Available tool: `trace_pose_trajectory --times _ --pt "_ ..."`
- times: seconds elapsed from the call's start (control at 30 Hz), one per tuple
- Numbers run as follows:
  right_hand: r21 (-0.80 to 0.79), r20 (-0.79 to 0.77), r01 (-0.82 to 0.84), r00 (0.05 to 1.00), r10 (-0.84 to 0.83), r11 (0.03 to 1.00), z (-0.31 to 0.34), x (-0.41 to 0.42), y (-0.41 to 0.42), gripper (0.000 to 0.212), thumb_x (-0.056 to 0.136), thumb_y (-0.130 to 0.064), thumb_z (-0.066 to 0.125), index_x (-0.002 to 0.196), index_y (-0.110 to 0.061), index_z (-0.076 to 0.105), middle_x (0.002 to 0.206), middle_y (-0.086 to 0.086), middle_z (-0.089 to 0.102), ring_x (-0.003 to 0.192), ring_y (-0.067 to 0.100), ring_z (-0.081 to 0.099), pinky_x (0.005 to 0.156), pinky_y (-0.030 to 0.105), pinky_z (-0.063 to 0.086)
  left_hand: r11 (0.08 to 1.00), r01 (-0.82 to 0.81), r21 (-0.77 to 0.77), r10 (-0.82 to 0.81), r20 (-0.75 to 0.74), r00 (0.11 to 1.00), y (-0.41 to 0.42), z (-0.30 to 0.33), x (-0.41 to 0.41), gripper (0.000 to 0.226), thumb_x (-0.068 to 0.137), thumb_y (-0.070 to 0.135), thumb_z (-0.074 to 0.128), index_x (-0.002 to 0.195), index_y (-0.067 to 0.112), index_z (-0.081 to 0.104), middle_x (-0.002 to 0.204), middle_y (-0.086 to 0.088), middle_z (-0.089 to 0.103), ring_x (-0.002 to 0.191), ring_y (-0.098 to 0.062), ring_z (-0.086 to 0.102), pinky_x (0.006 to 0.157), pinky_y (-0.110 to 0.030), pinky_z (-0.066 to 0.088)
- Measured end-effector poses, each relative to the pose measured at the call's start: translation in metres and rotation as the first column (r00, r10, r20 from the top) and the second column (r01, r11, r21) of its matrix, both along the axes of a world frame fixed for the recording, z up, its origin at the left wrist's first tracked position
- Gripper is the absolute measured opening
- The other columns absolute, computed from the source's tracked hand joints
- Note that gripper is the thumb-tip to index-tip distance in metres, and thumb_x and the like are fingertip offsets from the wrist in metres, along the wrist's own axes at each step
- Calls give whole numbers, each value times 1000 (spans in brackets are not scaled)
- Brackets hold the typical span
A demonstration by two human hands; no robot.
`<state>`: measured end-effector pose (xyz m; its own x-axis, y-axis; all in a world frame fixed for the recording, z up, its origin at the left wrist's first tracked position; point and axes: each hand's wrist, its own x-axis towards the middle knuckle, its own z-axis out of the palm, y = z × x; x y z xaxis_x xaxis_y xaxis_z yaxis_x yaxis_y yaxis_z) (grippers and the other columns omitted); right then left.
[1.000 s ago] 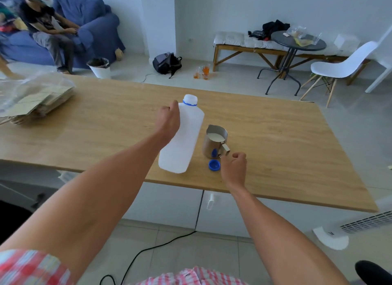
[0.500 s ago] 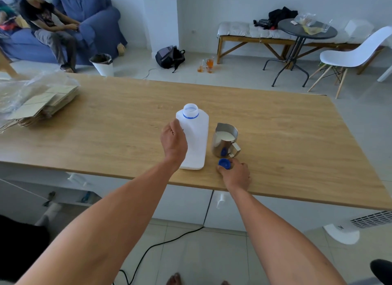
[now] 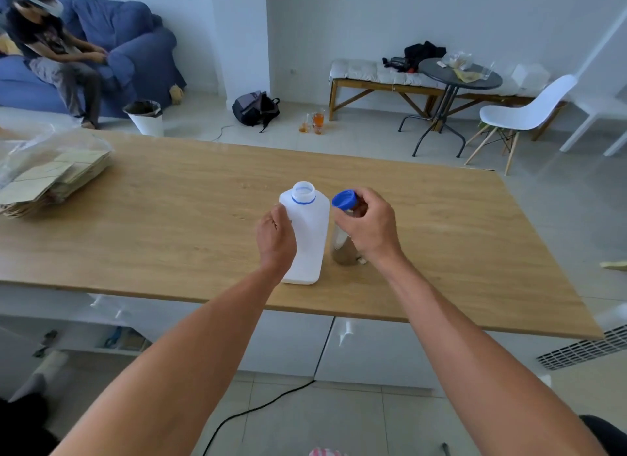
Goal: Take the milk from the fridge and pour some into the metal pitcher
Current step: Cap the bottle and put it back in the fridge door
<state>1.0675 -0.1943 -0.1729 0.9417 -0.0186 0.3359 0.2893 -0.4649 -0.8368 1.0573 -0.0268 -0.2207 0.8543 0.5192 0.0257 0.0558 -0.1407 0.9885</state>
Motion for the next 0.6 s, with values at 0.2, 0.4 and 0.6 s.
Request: trace_pose_trajectory --times 0.2,0.4,0.6 --pt "-489 -97 -290 955 279 822 60 26 21 26 78 -21 78 102 -14 72 102 -1 63 78 14 67 78 41 58 999 39 18 -40 11 999 2 2 0 37 103 18 33 68 6 34 68 -12 36 62 -19 29 52 -33 25" --pt "-634 -247 -450 888 388 628 87 40 37 45 85 -16 79 130 -14 69 122 1 67 98 16 62 91 34 53 996 89 28 -90 57 994 5 6 -1 37 105 14 31 67 11 33 66 -13 35 58 -17 27 47 -25 24" --pt "-797 -331 -485 850 410 361 105 52 56 58 86 -1 75 137 -26 66 133 -2 57 112 22 57 94 40 51 995 88 45 -91 60 994 4 6 -3 39 106 14 30 67 12 33 65 -13 36 59 -19 31 52 -34 26"
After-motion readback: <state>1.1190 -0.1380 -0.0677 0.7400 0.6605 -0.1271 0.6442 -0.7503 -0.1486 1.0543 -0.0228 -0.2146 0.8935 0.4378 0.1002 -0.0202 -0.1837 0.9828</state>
